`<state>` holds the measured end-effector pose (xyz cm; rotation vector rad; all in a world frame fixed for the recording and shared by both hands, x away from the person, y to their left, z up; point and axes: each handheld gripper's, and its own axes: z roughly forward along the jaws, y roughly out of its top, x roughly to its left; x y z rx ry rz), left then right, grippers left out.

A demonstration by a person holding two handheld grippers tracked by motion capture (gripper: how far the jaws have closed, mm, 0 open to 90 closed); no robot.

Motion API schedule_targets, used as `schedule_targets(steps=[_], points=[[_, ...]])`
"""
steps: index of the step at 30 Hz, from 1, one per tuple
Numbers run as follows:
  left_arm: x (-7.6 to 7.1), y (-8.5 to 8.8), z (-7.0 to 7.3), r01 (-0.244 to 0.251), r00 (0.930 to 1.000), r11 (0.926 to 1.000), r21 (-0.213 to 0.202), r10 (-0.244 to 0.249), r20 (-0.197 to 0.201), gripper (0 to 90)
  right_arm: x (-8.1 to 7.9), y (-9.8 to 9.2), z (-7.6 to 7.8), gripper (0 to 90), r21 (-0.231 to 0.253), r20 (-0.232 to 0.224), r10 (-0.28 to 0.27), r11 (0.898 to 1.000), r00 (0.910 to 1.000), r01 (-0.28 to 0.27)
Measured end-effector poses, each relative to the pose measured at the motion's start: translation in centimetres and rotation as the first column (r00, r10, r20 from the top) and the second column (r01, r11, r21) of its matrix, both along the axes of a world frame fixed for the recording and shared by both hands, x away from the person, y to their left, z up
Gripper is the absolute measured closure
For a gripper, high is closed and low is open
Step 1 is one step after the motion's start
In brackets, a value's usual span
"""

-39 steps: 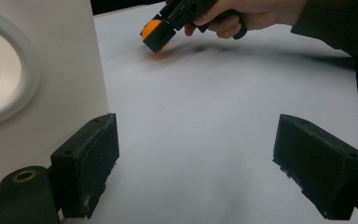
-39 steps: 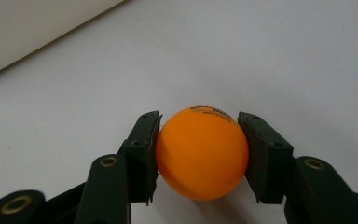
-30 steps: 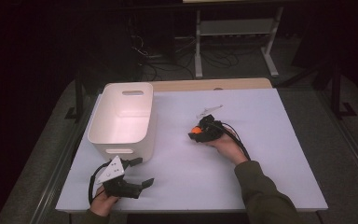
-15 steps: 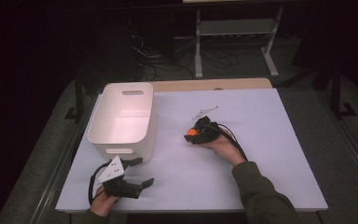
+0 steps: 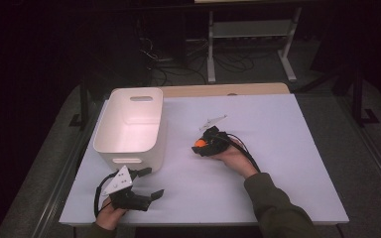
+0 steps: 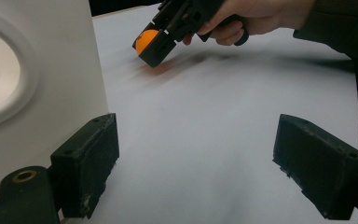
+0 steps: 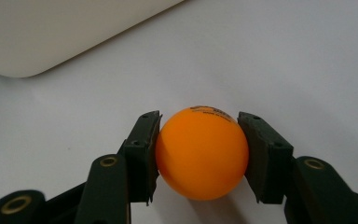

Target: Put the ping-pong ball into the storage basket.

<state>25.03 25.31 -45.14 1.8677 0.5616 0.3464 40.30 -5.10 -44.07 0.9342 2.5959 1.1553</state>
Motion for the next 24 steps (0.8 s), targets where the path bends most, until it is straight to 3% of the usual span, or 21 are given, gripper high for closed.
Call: schedule_targets(steps=[24], points=[[0.0,0.0,0.0,0.000,1.0000,1.0000,-0.005,0.000,-0.003,14.1,-1.2,2.0,0.0,49.8,0.015,-0.015,0.072,0.997,0.9973,-0.072]])
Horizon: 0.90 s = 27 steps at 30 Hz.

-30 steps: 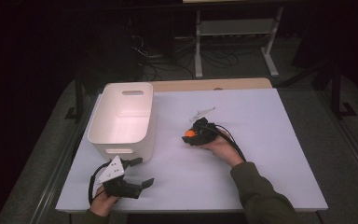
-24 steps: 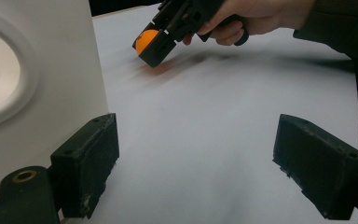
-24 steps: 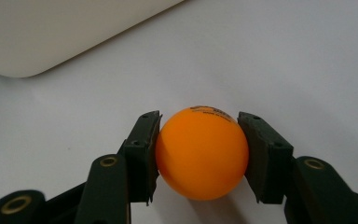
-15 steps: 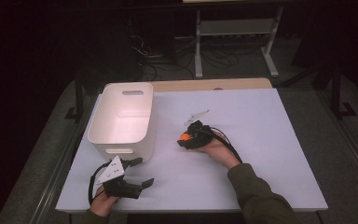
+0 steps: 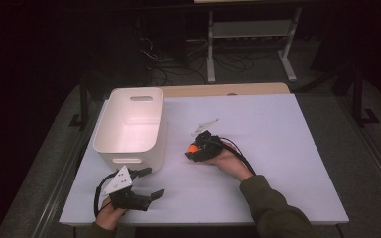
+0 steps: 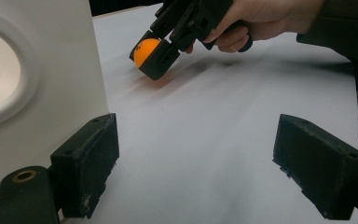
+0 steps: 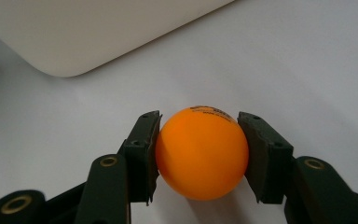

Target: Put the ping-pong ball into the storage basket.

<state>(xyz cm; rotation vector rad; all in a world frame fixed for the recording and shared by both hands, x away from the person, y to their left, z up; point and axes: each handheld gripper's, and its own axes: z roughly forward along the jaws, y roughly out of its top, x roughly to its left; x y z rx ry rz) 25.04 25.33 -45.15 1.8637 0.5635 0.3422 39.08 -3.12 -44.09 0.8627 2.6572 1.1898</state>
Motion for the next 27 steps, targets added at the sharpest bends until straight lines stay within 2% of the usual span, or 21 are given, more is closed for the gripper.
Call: schedule_targets(steps=[27], points=[[0.0,0.0,0.0,0.000,1.0000,1.0000,-0.001,0.000,-0.001,14.1,-1.6,1.9,0.3,49.8,0.029,-0.014,0.077,0.997,0.9969,-0.076]])
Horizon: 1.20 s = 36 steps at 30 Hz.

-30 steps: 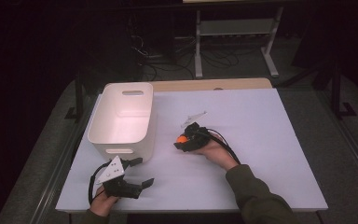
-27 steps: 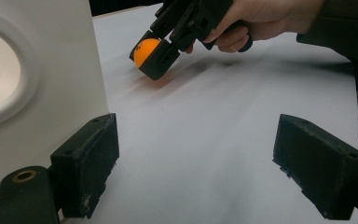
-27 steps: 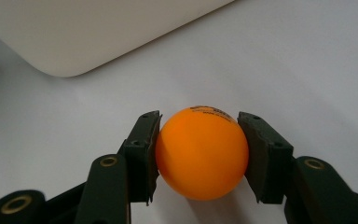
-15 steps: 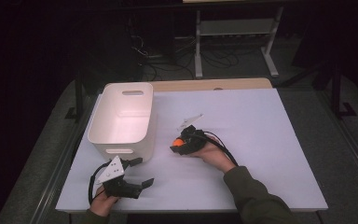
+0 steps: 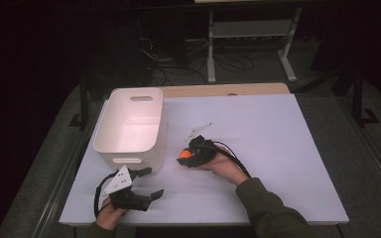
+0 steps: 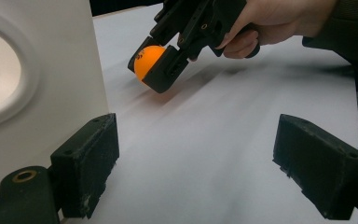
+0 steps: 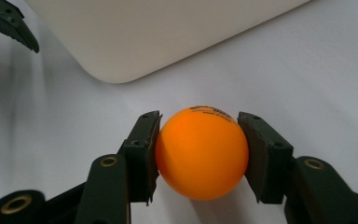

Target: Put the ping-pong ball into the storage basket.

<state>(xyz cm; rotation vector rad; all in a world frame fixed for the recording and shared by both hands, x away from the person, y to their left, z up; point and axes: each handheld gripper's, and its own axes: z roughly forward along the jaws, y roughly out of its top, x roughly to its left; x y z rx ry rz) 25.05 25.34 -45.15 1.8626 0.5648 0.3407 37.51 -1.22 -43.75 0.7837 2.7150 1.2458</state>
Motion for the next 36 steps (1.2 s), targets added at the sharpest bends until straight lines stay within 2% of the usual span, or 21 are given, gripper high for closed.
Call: schedule_targets(steps=[12,21,36], points=[[0.0,0.0,0.0,0.001,1.0000,1.0000,0.000,-0.001,-0.001,14.1,-0.5,0.4,0.4,49.8,0.002,-0.004,0.028,1.000,0.9996,-0.028],[0.0,0.0,0.0,0.000,1.0000,1.0000,0.002,0.000,-0.001,14.1,-0.5,0.3,1.1,49.8,0.018,-0.004,0.027,0.999,0.9996,-0.026],[0.0,0.1,0.0,0.001,1.0000,1.0000,0.002,-0.001,-0.001,14.1,-0.8,-0.3,3.1,49.8,0.050,0.005,0.027,0.998,0.9996,-0.027]])
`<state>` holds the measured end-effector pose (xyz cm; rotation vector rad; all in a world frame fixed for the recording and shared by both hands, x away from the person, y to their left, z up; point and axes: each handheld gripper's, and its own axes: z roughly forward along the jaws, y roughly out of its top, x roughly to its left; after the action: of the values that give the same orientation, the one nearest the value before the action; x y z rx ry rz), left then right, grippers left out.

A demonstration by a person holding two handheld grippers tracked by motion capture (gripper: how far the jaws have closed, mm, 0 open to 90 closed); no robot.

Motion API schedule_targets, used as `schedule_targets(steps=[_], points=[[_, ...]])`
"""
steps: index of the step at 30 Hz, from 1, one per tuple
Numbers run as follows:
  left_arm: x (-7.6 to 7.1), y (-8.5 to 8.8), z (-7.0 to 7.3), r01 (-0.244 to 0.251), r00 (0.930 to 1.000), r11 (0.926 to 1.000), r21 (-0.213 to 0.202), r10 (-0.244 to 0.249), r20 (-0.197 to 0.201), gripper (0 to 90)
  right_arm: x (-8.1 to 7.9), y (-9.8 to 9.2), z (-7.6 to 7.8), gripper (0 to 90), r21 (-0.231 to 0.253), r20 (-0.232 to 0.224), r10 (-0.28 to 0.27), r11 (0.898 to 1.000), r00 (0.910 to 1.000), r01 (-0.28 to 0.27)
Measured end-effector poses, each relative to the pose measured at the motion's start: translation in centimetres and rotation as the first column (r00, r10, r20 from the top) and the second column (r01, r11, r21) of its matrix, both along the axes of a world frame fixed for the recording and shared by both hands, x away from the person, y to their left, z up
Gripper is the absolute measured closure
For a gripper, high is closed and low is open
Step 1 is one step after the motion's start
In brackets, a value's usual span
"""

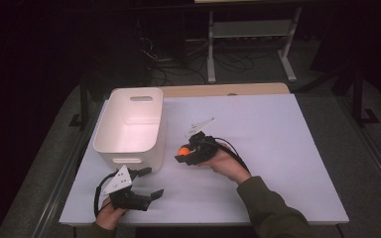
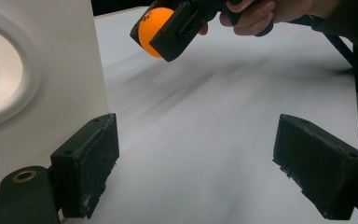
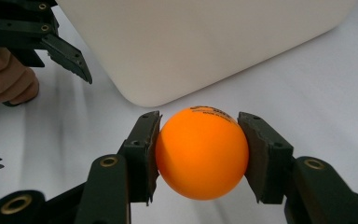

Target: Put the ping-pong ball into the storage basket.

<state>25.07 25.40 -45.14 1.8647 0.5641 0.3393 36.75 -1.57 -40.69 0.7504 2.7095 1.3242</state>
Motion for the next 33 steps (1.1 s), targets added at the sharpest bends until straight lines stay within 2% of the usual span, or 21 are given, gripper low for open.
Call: schedule_targets(steps=[17,27,33], points=[[0.0,0.0,0.0,-0.001,1.0000,1.0000,-0.001,0.001,0.002,14.1,-0.1,-0.2,1.6,49.9,0.010,0.018,0.008,1.000,0.9998,-0.008],[0.0,-0.1,0.0,-0.001,1.0000,1.0000,-0.001,0.001,0.000,14.1,-0.4,0.2,2.0,49.9,-0.011,0.024,0.025,1.000,0.9994,-0.025],[0.0,0.0,0.0,0.000,1.0000,1.0000,-0.002,0.000,-0.003,14.1,-0.3,0.7,2.8,49.8,-0.014,0.034,0.035,0.999,0.9988,-0.034]])
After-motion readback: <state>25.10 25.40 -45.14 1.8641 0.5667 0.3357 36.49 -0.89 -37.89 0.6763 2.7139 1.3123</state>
